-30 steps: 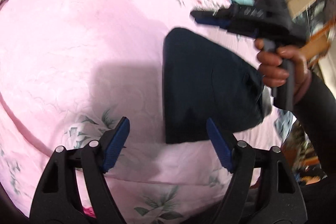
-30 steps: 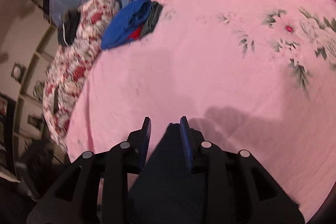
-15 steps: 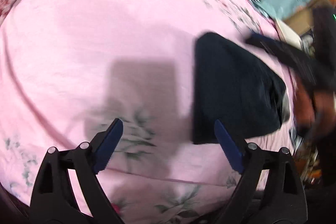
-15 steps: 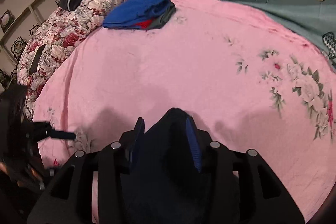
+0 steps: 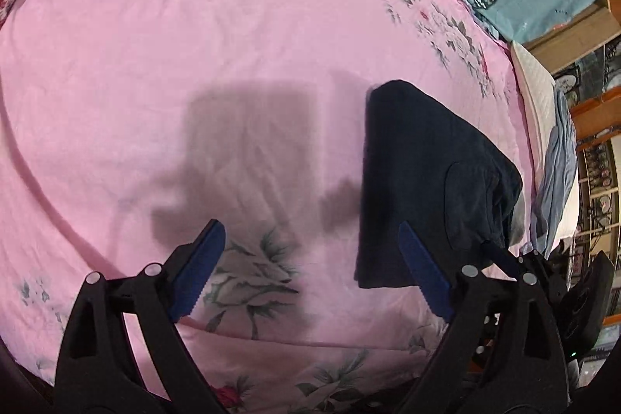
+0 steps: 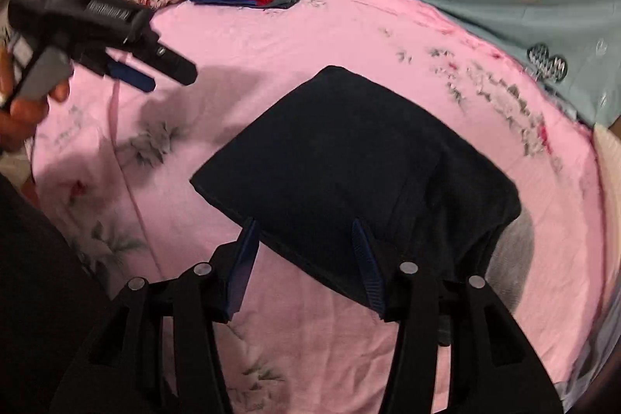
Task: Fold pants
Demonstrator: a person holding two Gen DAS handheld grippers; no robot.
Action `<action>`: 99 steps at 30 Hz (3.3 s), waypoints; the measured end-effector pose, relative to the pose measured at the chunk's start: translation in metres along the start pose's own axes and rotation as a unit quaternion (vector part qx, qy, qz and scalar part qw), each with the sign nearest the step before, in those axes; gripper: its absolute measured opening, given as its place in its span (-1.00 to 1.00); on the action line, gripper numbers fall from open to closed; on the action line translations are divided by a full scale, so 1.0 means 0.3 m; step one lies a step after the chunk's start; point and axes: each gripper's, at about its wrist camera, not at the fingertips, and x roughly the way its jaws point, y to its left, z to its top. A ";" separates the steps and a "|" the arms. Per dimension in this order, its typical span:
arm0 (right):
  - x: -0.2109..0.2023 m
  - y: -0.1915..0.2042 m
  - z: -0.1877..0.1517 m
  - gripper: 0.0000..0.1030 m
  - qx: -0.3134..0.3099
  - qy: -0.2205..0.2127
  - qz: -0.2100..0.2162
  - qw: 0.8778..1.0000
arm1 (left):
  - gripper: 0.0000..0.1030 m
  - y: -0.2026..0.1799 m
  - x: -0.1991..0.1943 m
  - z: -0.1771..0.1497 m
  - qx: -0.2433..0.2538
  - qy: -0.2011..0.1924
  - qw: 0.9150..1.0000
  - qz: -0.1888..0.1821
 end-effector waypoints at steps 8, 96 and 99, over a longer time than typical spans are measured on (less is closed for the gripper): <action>0.033 0.054 -0.010 -0.01 -0.108 0.011 -0.036 0.993 | 0.79 -0.033 0.019 -0.013 0.016 0.014 1.000 -0.007; 0.272 -0.782 -0.045 0.45 0.242 0.099 0.273 0.926 | -0.19 -0.289 0.305 -0.033 -0.074 0.104 0.990 -0.061; 0.320 -0.787 -0.055 0.46 0.266 0.118 0.304 0.907 | -0.18 -0.295 0.312 -0.027 -0.073 0.106 0.990 -0.054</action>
